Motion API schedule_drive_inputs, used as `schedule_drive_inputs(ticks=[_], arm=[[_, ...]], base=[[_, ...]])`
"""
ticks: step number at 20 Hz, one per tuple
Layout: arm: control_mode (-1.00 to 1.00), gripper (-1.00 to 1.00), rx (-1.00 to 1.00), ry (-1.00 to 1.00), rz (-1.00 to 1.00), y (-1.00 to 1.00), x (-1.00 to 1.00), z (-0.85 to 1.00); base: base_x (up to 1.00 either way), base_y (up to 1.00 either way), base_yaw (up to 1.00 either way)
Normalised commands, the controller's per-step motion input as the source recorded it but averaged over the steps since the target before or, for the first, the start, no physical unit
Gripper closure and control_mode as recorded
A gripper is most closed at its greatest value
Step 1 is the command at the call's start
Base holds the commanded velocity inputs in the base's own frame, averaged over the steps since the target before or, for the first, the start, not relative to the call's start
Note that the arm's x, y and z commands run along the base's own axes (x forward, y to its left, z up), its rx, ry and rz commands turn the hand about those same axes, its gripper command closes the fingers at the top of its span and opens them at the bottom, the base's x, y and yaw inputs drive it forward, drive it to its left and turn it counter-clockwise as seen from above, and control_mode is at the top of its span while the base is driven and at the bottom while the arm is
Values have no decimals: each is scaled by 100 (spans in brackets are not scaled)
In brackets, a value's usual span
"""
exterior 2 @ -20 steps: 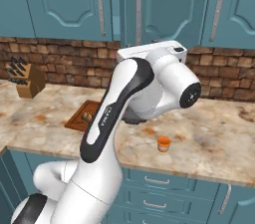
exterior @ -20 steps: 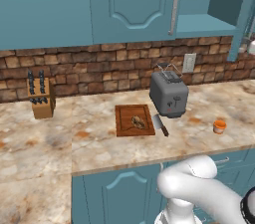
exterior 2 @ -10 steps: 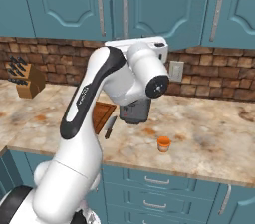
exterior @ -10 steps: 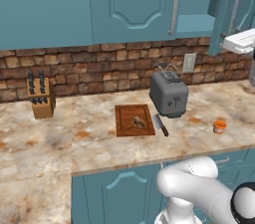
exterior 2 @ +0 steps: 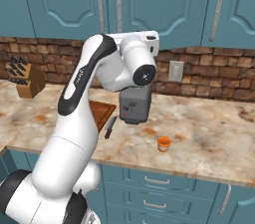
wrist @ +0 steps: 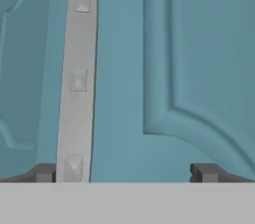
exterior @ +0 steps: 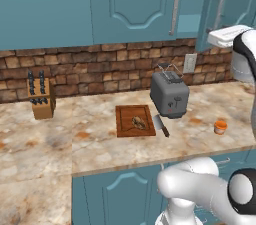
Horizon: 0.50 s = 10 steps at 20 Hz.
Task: Pick the bread, place it on the cutting board, pick the jam, place it on the counter, and close the cabinet.
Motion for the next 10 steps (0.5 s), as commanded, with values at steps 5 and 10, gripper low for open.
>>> schedule_drive_inputs(ticks=[5, 10], arm=[[-100, -100, 0, 0, -5, 21, 43, 0], [-100, -100, 0, 0, -6, 22, 44, 0]], base=[[0, 0, 0], [0, 0, 0]])
